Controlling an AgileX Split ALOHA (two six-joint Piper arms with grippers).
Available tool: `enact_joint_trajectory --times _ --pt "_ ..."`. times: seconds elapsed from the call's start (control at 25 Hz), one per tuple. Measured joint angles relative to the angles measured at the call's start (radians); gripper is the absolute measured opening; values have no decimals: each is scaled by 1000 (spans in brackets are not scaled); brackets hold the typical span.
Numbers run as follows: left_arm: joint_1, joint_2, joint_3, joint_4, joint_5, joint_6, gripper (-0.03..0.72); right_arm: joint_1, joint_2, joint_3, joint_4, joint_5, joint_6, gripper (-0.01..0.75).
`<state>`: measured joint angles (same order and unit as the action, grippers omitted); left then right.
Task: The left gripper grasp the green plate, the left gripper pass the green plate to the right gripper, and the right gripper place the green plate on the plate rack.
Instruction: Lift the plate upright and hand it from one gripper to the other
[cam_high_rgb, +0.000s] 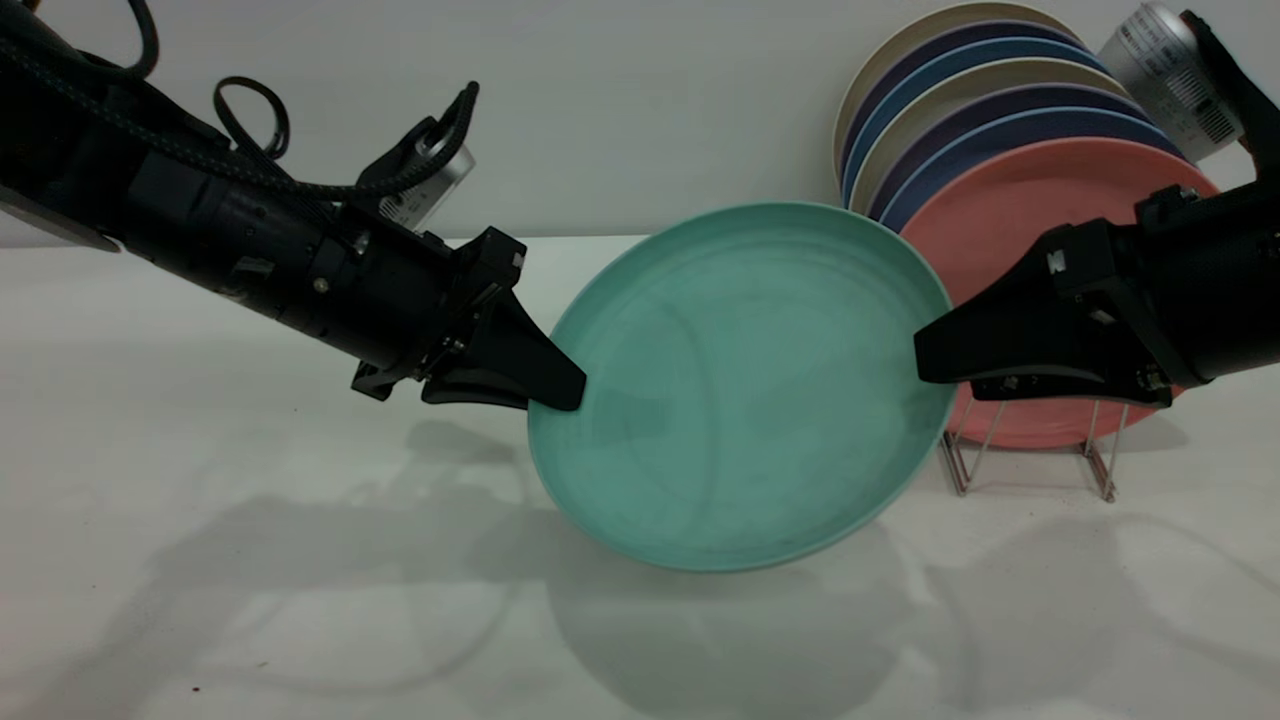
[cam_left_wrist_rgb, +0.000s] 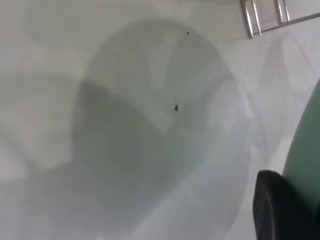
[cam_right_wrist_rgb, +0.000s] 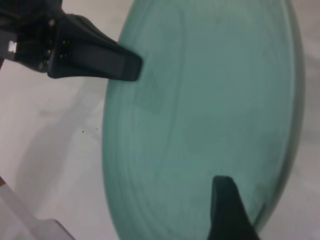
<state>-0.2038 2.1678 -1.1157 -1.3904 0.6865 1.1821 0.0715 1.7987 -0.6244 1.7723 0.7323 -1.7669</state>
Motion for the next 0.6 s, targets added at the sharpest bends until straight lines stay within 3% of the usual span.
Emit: enact_joint_trajectory --times 0.2,0.32,0.44,0.6 --pt "-4 0 0 -31 71 1 22 0 22 -2 1 1 -1 411" --pt "-6 0 0 -42 92 6 27 0 36 -7 3 9 -1 286" --pt "-6 0 0 -46 104 8 28 0 38 -7 15 0 7 107" --pt "5 0 0 -41 153 -35 54 -2 40 -7 28 -22 15 53"
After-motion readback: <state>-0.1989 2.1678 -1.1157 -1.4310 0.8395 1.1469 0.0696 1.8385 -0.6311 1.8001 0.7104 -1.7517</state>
